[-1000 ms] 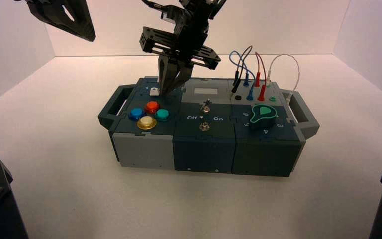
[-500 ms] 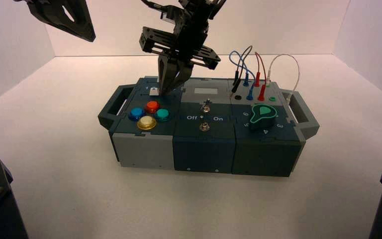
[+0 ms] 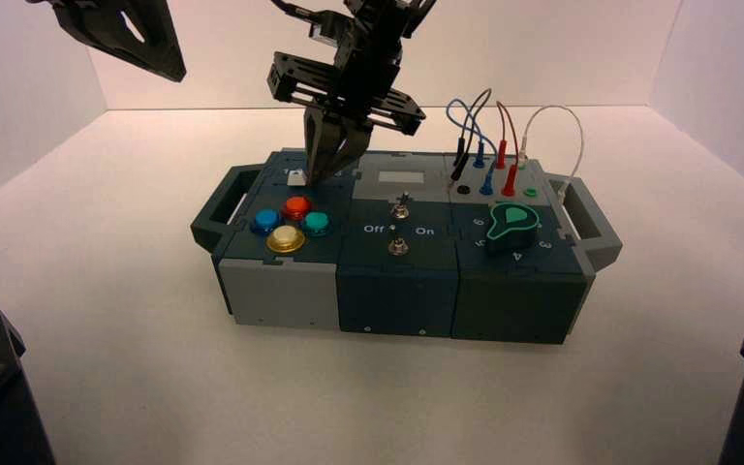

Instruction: Move the bottom slider to position 2.

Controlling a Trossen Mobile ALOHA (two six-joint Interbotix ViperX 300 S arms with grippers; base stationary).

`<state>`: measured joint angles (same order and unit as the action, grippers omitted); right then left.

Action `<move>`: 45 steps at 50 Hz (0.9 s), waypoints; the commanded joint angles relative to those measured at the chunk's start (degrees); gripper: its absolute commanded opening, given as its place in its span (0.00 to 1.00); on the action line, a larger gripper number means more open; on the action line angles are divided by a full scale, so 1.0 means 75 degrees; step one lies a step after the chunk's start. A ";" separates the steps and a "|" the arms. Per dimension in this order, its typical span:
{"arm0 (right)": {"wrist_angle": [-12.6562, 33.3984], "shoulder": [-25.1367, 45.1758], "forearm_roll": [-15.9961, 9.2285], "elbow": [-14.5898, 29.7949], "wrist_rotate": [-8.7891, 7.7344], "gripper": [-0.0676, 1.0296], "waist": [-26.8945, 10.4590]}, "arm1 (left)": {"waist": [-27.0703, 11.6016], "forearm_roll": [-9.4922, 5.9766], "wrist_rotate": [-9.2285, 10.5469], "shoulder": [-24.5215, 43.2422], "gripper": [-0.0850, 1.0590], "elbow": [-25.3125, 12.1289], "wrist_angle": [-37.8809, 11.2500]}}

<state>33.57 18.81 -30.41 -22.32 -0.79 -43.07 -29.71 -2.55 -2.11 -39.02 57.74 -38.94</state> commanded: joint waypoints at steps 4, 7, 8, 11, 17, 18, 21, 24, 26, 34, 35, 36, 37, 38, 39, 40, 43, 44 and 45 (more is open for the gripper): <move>0.0000 -0.0082 -0.0023 0.0105 0.0012 0.04 -0.0105 | -0.0012 0.0000 -0.0047 -0.0023 0.05 -0.0129 0.0023; 0.0000 -0.0082 -0.0023 0.0094 0.0000 0.04 -0.0105 | -0.0012 0.0000 -0.0047 -0.0023 0.05 -0.0129 0.0012; 0.0000 -0.0082 -0.0023 0.0094 0.0000 0.04 -0.0105 | -0.0012 0.0000 -0.0047 -0.0023 0.05 -0.0129 0.0012; 0.0000 -0.0094 -0.0023 0.0070 0.0000 0.04 -0.0105 | -0.0012 0.0000 -0.0047 -0.0023 0.05 -0.0129 0.0012; 0.0000 -0.0164 -0.0012 -0.0035 0.0000 0.04 -0.0105 | -0.0012 0.0000 -0.0047 -0.0012 0.05 -0.0129 0.0012; 0.0000 -0.0188 -0.0012 -0.0047 0.0000 0.04 -0.0105 | -0.0012 0.0000 -0.0047 -0.0023 0.05 -0.0129 0.0012; 0.0000 -0.0234 0.0023 -0.0094 0.0000 0.04 -0.0105 | -0.0012 0.0000 -0.0047 -0.0023 0.05 -0.0129 0.0012; 0.0000 -0.0328 0.0059 -0.0152 -0.0012 0.04 -0.0082 | -0.0012 0.0000 -0.0047 -0.0023 0.05 -0.0129 0.0012; -0.0023 -0.0422 0.0094 -0.0223 -0.0012 0.04 -0.0070 | -0.0012 0.0000 -0.0047 -0.0012 0.05 -0.0117 0.0012; -0.0059 -0.1020 0.0281 -0.0574 -0.0023 0.04 -0.0094 | -0.0012 0.0059 -0.0047 0.0000 0.05 -0.0117 0.0082; -0.0059 -0.1020 0.0281 -0.0574 -0.0023 0.04 -0.0094 | -0.0012 0.0059 -0.0047 0.0000 0.05 -0.0117 0.0082; -0.0059 -0.1137 0.0293 -0.0656 -0.0035 0.04 -0.0105 | -0.0012 0.0059 -0.0047 0.0023 0.05 -0.0105 0.0094; -0.0059 -0.1172 0.0293 -0.0680 -0.0035 0.04 -0.0094 | -0.0012 0.0059 -0.0047 0.0023 0.05 -0.0105 0.0082; -0.0059 -0.1219 0.0305 -0.0727 -0.0035 0.04 -0.0105 | -0.0012 0.0070 -0.0047 0.0023 0.05 -0.0105 0.0094; -0.0070 -0.1242 0.0305 -0.0738 -0.0047 0.04 -0.0105 | 0.0000 0.0070 -0.0047 0.0023 0.05 -0.0105 0.0094; -0.0070 -0.1336 0.0340 -0.0809 -0.0070 0.04 -0.0105 | -0.0012 0.0070 -0.0047 0.0023 0.05 -0.0094 0.0094; -0.0105 -0.1488 0.0375 -0.0926 -0.0094 0.04 -0.0105 | -0.0012 0.0070 -0.0035 0.0023 0.05 -0.0094 0.0129; -0.0105 -0.1535 0.0387 -0.0973 -0.0094 0.04 -0.0105 | -0.0012 0.0070 -0.0047 0.0023 0.05 -0.0094 0.0141; -0.0117 -0.1559 0.0387 -0.0984 -0.0094 0.04 -0.0105 | -0.0012 0.0070 -0.0047 0.0023 0.05 -0.0094 0.0141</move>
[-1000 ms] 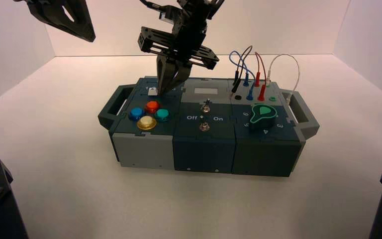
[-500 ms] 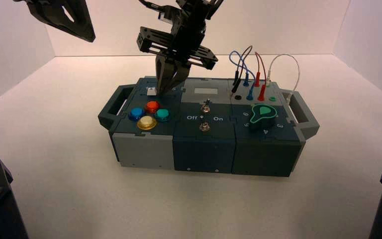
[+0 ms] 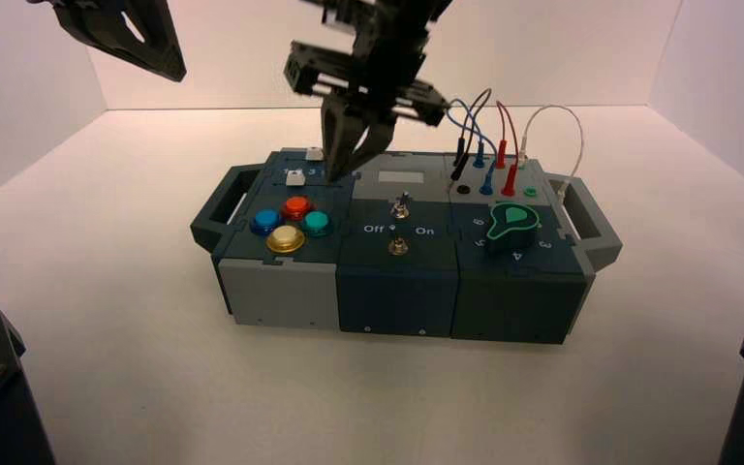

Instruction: Move the bottom slider to position 2.

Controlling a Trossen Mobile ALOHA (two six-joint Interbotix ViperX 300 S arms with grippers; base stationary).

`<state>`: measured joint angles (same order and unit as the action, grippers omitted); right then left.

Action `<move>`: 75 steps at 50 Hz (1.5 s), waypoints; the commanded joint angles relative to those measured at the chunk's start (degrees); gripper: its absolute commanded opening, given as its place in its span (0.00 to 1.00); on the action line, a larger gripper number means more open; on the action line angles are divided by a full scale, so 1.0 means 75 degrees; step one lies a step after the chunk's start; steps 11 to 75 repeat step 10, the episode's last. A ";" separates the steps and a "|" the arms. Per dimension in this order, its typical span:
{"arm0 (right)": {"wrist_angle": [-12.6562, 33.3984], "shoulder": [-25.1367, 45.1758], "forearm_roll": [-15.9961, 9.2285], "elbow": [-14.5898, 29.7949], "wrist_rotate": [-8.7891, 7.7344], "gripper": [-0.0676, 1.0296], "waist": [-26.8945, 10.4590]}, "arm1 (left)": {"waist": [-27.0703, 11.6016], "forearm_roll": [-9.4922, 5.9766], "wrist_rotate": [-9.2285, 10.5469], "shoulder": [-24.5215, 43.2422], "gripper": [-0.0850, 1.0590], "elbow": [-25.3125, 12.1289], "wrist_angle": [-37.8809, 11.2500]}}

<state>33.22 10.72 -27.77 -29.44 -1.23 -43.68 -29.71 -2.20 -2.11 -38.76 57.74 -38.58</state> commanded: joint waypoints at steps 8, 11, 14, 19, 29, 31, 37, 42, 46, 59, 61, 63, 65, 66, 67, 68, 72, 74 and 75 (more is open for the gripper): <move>-0.0117 -0.0691 0.0059 -0.0270 -0.0047 0.04 -0.0023 | 0.0000 0.0023 -0.0047 -0.0035 0.05 -0.0070 0.0129; -0.0117 -0.0715 0.0070 -0.0305 -0.0047 0.04 -0.0035 | -0.0012 0.0023 -0.0047 -0.0035 0.05 -0.0070 0.0129; -0.0117 -0.0715 0.0070 -0.0305 -0.0047 0.04 -0.0035 | -0.0012 0.0023 -0.0047 -0.0035 0.05 -0.0070 0.0129; -0.0117 -0.0715 0.0070 -0.0305 -0.0047 0.04 -0.0035 | -0.0012 0.0023 -0.0047 -0.0035 0.05 -0.0070 0.0129; -0.0117 -0.0715 0.0070 -0.0305 -0.0047 0.04 -0.0035 | -0.0012 0.0023 -0.0047 -0.0035 0.05 -0.0070 0.0129; -0.0117 -0.0715 0.0070 -0.0305 -0.0047 0.04 -0.0035 | -0.0012 0.0023 -0.0047 -0.0035 0.05 -0.0070 0.0129; -0.0117 -0.0715 0.0070 -0.0305 -0.0047 0.04 -0.0035 | -0.0012 0.0023 -0.0047 -0.0035 0.05 -0.0070 0.0129; -0.0117 -0.0715 0.0070 -0.0305 -0.0047 0.04 -0.0035 | -0.0012 0.0023 -0.0047 -0.0035 0.05 -0.0070 0.0129; -0.0117 -0.0715 0.0070 -0.0305 -0.0047 0.04 -0.0035 | -0.0012 0.0023 -0.0047 -0.0035 0.05 -0.0070 0.0129; -0.0117 -0.0715 0.0070 -0.0305 -0.0047 0.04 -0.0035 | -0.0012 0.0023 -0.0047 -0.0035 0.05 -0.0070 0.0129; -0.0117 -0.0715 0.0070 -0.0305 -0.0047 0.04 -0.0035 | -0.0012 0.0023 -0.0047 -0.0035 0.05 -0.0070 0.0129; -0.0117 -0.0715 0.0070 -0.0305 -0.0047 0.04 -0.0035 | -0.0012 0.0023 -0.0047 -0.0035 0.05 -0.0070 0.0129; -0.0117 -0.0715 0.0070 -0.0305 -0.0047 0.04 -0.0035 | -0.0012 0.0023 -0.0047 -0.0035 0.05 -0.0070 0.0129; -0.0117 -0.0715 0.0070 -0.0305 -0.0047 0.04 -0.0035 | -0.0012 0.0023 -0.0047 -0.0035 0.05 -0.0070 0.0129; -0.0117 -0.0715 0.0070 -0.0305 -0.0047 0.04 -0.0035 | -0.0012 0.0023 -0.0047 -0.0035 0.05 -0.0070 0.0129; -0.0117 -0.0715 0.0070 -0.0305 -0.0047 0.04 -0.0035 | -0.0012 0.0023 -0.0047 -0.0035 0.05 -0.0070 0.0129; -0.0117 -0.0715 0.0070 -0.0305 -0.0047 0.04 -0.0035 | -0.0012 0.0023 -0.0047 -0.0035 0.05 -0.0070 0.0129; -0.0117 -0.0715 0.0070 -0.0305 -0.0047 0.04 -0.0035 | -0.0012 0.0023 -0.0047 -0.0035 0.05 -0.0070 0.0129; -0.0117 -0.0715 0.0070 -0.0305 -0.0047 0.04 -0.0035 | -0.0012 0.0023 -0.0047 -0.0035 0.05 -0.0070 0.0129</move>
